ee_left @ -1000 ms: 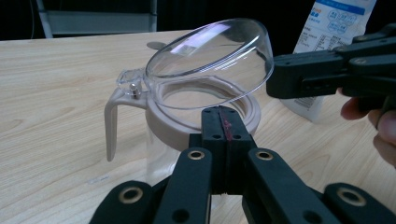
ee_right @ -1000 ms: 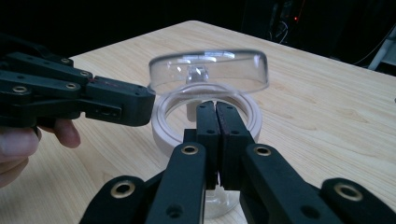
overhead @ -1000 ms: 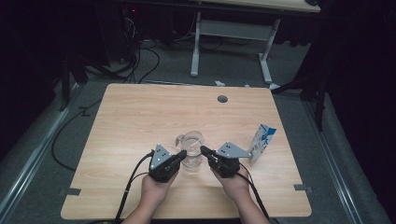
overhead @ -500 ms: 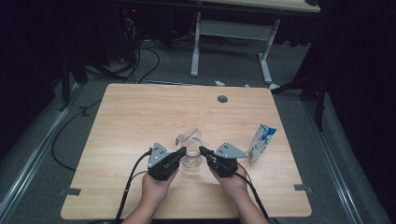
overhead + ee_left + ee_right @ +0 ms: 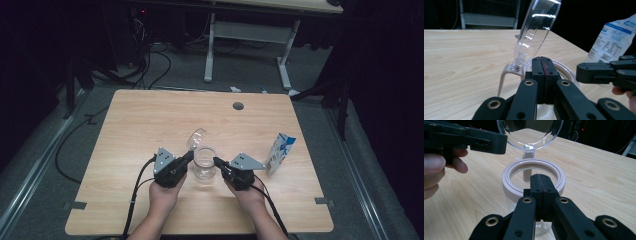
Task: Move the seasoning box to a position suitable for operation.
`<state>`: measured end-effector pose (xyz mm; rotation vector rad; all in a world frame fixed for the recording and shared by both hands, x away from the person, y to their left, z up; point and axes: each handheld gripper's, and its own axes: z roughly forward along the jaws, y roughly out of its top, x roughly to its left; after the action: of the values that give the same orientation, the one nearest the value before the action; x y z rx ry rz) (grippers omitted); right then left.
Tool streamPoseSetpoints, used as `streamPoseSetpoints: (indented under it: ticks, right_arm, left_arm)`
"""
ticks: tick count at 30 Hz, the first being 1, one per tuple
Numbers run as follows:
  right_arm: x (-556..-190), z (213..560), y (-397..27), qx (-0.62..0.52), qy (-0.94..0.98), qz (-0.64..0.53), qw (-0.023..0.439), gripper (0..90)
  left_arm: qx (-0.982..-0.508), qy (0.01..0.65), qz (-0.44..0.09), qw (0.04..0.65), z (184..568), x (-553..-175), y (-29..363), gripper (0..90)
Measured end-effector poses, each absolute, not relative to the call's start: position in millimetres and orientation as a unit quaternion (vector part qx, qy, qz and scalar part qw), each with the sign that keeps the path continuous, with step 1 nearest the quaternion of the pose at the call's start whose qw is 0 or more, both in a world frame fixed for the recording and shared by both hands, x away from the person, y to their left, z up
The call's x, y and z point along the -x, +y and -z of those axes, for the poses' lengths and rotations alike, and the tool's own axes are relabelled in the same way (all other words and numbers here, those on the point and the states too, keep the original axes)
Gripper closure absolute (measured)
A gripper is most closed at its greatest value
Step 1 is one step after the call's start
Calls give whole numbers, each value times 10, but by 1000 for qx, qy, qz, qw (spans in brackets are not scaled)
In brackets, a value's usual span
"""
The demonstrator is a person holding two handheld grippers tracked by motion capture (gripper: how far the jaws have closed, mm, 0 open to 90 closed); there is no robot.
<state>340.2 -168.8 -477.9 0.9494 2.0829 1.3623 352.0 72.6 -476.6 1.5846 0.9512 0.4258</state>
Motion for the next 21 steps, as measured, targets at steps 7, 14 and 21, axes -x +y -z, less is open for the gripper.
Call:
streamPoseSetpoints:
  ticks: [7, 14, 21]
  right_arm:
    - [-3403, 4781, -1691, -345, 760, -497, 237, 900]
    - [-3394, 4772, -1684, -345, 761, -495, 238, 899]
    - [-3321, 4762, -1746, -345, 761, -494, 240, 830]
  left_arm:
    - [-678, 417, -189, 576, 4762, -3569, 781, 899]
    - [-692, 404, -190, 568, 4784, -3493, 827, 894]
    - [-728, 412, -194, 512, 4977, -3391, 1157, 831]
